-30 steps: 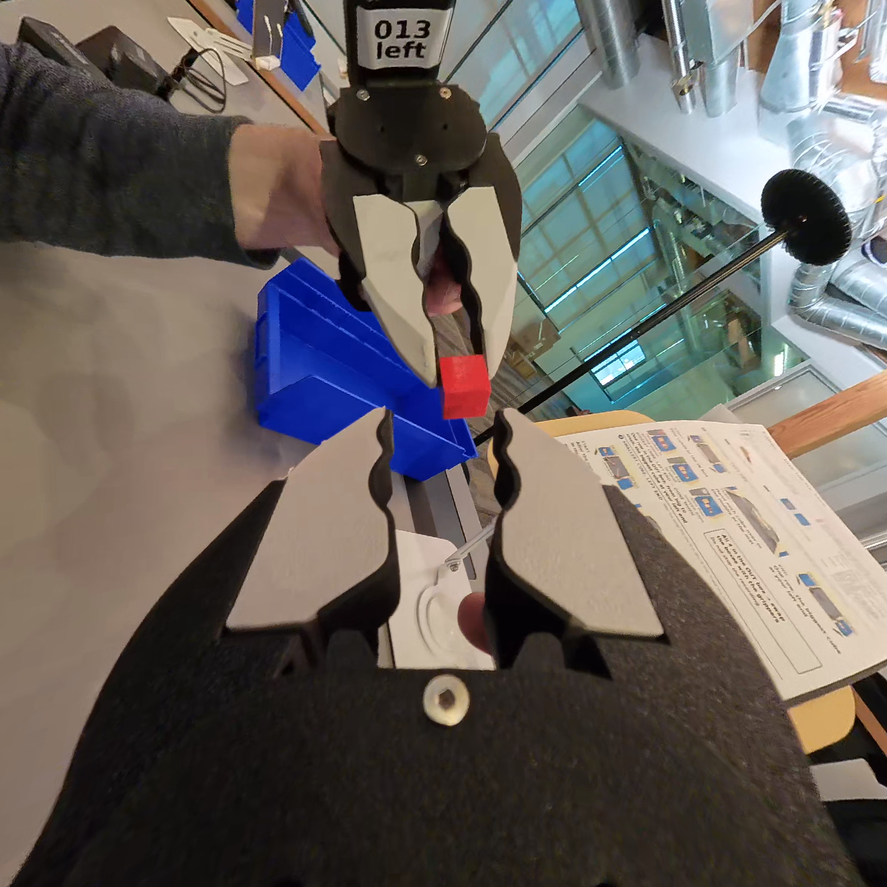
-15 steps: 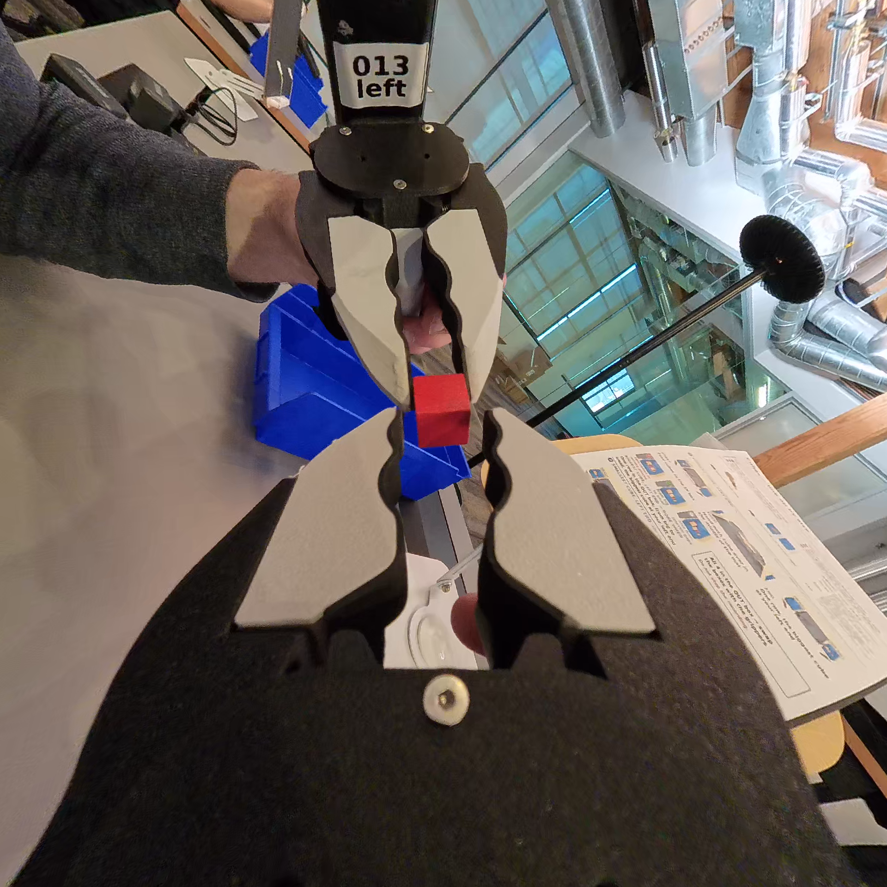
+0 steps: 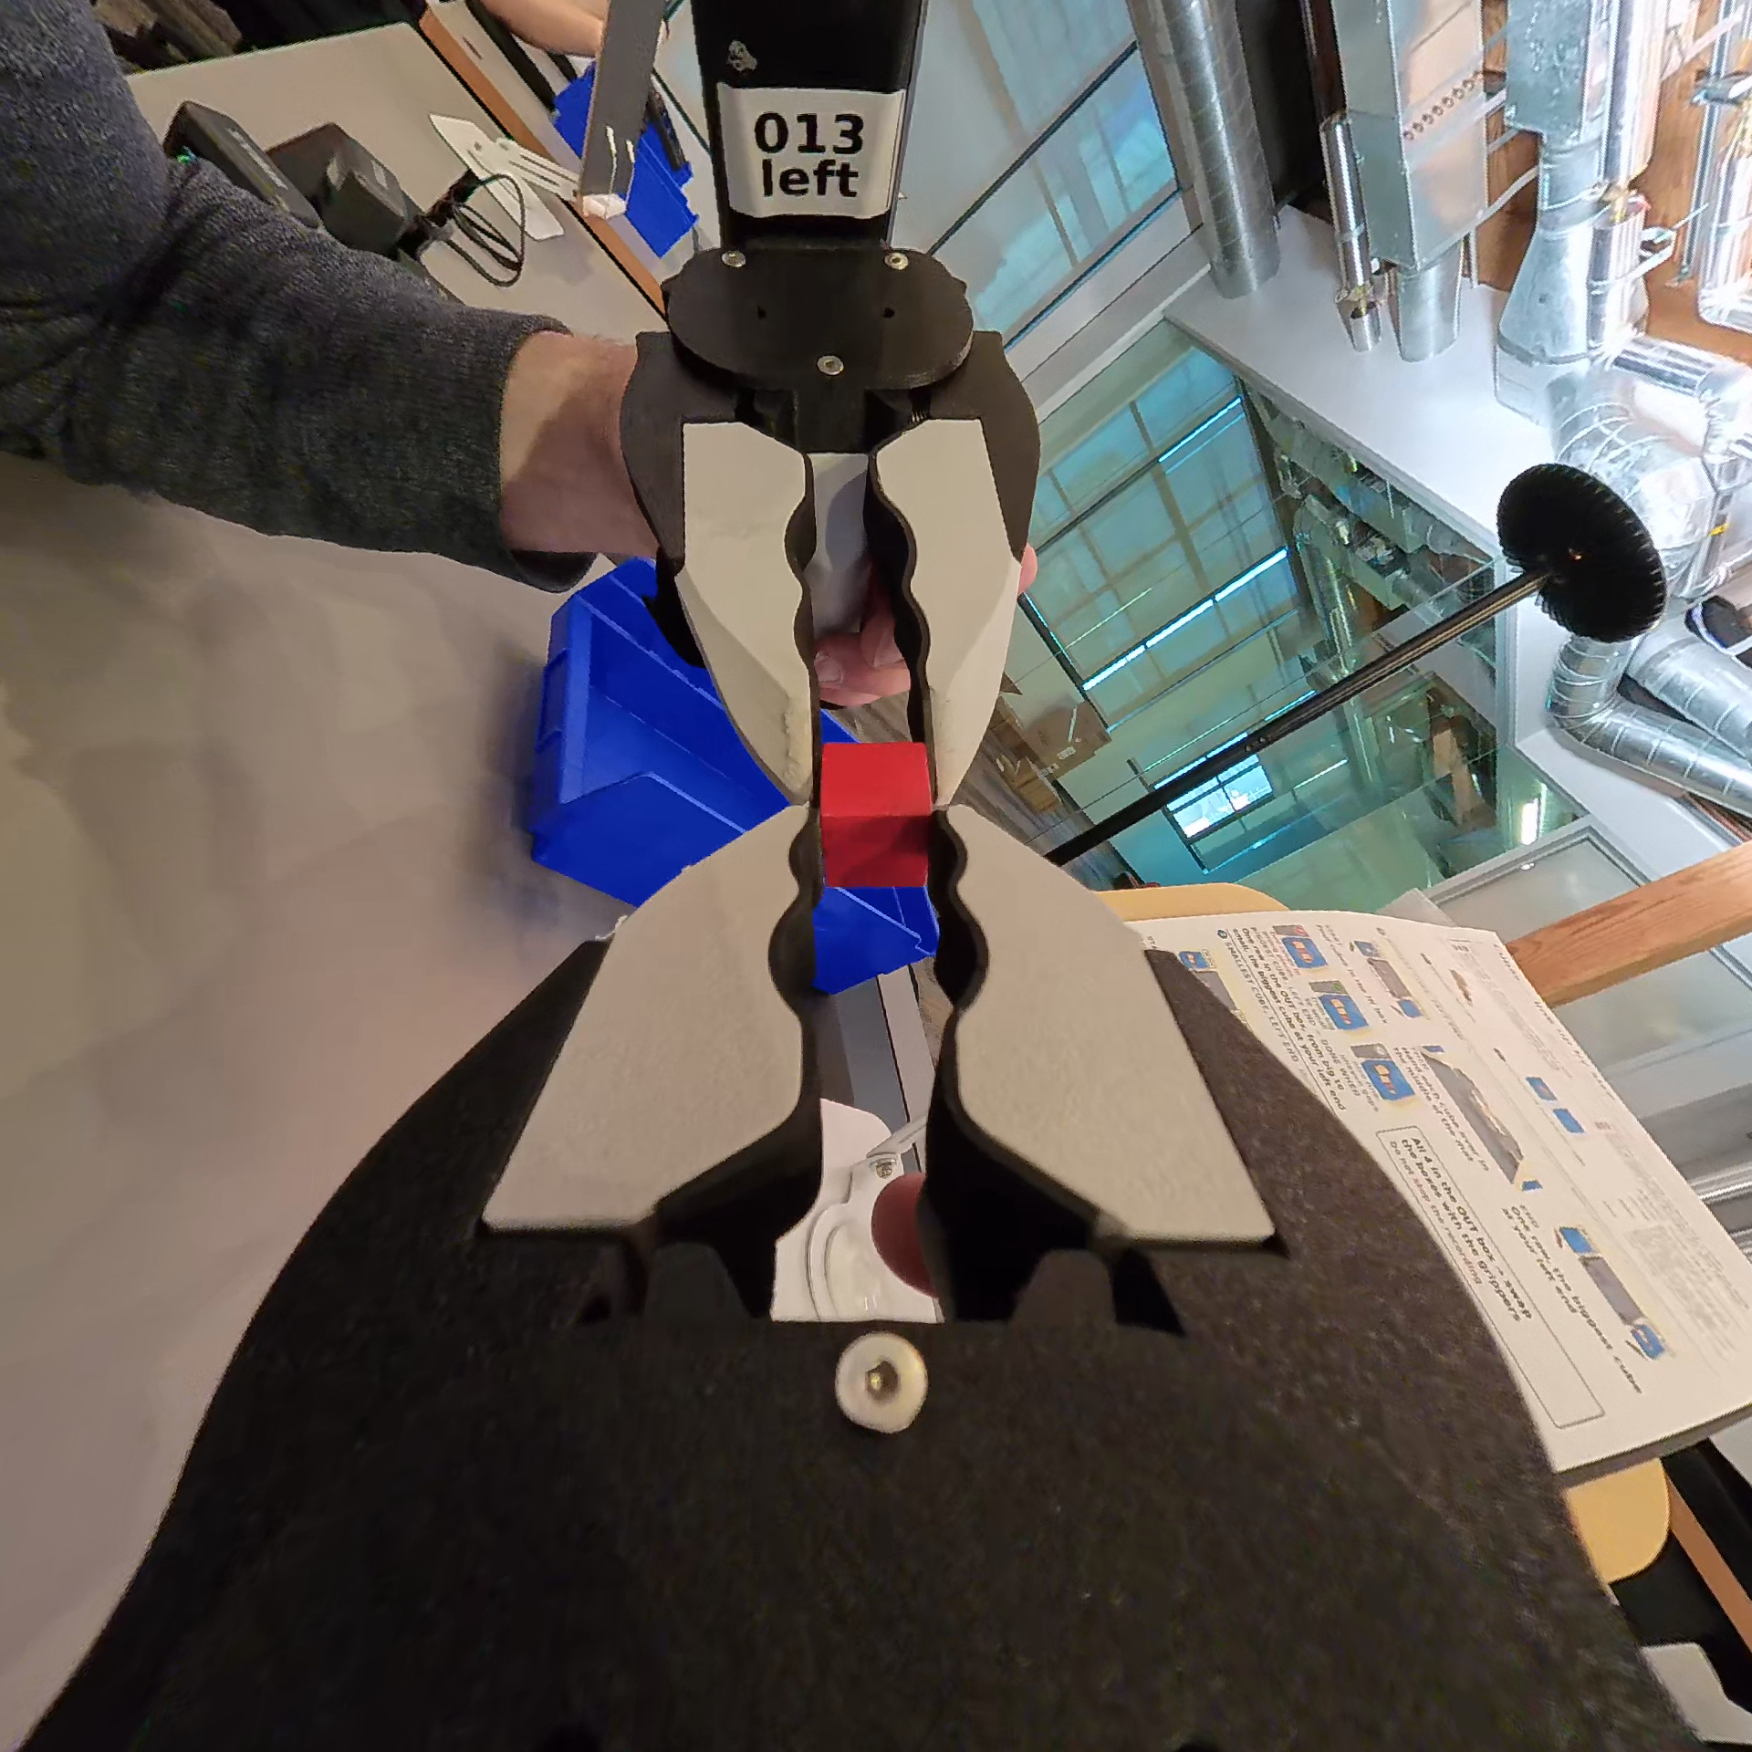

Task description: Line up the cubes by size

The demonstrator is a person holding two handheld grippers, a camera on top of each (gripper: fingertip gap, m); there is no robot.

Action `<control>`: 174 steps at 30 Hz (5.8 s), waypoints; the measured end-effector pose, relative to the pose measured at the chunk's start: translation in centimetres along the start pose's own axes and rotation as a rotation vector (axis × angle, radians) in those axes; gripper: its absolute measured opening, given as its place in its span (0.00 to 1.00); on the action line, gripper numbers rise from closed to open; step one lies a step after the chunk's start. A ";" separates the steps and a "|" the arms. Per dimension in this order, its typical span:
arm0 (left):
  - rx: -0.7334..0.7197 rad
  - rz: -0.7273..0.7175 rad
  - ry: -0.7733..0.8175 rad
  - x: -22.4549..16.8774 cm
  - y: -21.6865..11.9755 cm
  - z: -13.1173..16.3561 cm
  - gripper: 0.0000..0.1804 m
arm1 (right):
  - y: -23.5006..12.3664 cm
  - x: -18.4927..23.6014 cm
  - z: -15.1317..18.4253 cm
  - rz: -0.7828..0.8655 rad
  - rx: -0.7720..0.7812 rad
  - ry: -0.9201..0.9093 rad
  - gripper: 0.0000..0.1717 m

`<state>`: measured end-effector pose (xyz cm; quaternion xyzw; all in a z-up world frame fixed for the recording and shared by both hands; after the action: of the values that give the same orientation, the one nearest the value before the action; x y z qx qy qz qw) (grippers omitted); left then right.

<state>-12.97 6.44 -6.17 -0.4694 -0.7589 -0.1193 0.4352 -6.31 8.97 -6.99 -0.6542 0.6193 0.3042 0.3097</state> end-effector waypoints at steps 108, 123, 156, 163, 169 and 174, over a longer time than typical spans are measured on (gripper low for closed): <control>0.269 -0.260 0.034 4.4 -3.6 2.3 0.00 | -23.7 -6.6 30.3 -0.561 1.584 0.122 0.20; 0.453 -0.358 -0.031 3.9 -2.5 3.1 0.12 | -20.4 -5.3 19.2 -0.015 1.329 0.084 0.20; 0.475 -0.698 -0.654 -6.7 4.3 17.7 0.31 | -3.6 9.6 14.8 0.333 0.472 0.424 0.20; 0.421 -0.669 -0.695 -6.6 4.7 18.0 0.34 | -4.9 9.4 15.4 0.339 0.473 0.381 0.22; 0.439 -0.642 -0.657 -6.8 5.3 17.9 0.32 | -4.7 9.9 15.2 0.305 0.466 0.348 0.22; 0.440 -0.622 -0.658 -6.9 5.5 18.0 0.30 | -4.6 10.1 15.1 0.298 0.465 0.334 0.21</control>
<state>-17.05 15.77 -23.41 -0.1310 -0.9671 0.0738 0.2053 -1.41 14.71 -24.12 -0.5088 0.8036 0.0849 0.2969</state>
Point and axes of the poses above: each gripper's, where its closed fingertips meet, y out along the fingers, z out of its underside, x = y × z across the jaws, the point moved 4 cm from there along -y, back along the fingers, and after that the axes turned 1 degree about -x, right-handed, at the moved point
